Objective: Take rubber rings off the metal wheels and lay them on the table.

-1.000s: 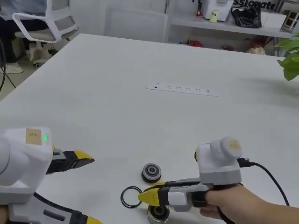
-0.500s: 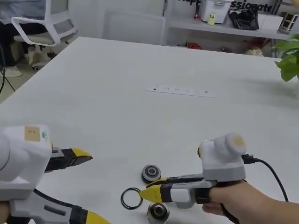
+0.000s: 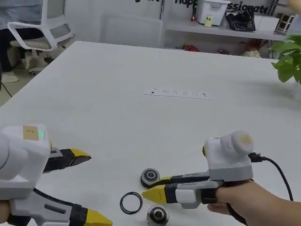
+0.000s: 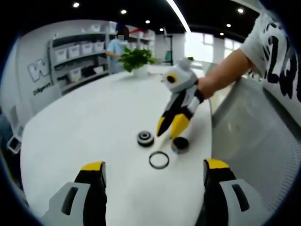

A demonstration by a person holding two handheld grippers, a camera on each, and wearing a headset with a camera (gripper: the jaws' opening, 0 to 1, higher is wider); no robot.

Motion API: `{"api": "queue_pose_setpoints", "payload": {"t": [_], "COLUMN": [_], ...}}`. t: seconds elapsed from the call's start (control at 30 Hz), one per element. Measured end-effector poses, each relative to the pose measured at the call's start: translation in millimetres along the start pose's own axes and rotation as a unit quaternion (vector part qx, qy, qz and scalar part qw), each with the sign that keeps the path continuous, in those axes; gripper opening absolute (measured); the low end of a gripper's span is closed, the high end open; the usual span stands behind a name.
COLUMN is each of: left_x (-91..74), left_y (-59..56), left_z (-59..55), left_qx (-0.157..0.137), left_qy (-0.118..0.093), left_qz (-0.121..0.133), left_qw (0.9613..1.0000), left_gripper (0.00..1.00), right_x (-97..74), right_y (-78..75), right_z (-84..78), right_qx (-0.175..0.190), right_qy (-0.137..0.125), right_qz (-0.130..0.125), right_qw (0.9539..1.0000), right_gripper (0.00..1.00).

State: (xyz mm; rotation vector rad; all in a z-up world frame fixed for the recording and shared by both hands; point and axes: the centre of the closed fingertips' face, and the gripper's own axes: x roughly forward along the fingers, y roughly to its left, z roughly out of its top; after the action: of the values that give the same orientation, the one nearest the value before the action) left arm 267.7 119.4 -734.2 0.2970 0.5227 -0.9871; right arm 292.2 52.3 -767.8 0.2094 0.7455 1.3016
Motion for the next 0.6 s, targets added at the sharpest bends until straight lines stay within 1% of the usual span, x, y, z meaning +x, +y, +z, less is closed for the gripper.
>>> {"api": "queue_pose_setpoints", "payload": {"t": [0.27,0.6], "left_x": [5.0,8.2], "left_y": [4.3,9.0], "left_z": [6.7,11.7], "left_qx": [0.001,0.0], "left_qy": [-0.002,-0.005], "left_qz": [-0.003,-0.004], "left_qw": [1.0,1.0], "left_gripper": [0.86,0.86], "right_x": [-11.0,-22.6], "right_y": [-2.6,-6.9], "right_z": [7.4,17.0], "right_qx": [-0.009,-0.017], "right_qy": [-0.012,-0.026], "right_qz": [-0.009,-0.022], "right_qw": [0.9999,0.9993], "right_gripper": [0.26,0.27]}}
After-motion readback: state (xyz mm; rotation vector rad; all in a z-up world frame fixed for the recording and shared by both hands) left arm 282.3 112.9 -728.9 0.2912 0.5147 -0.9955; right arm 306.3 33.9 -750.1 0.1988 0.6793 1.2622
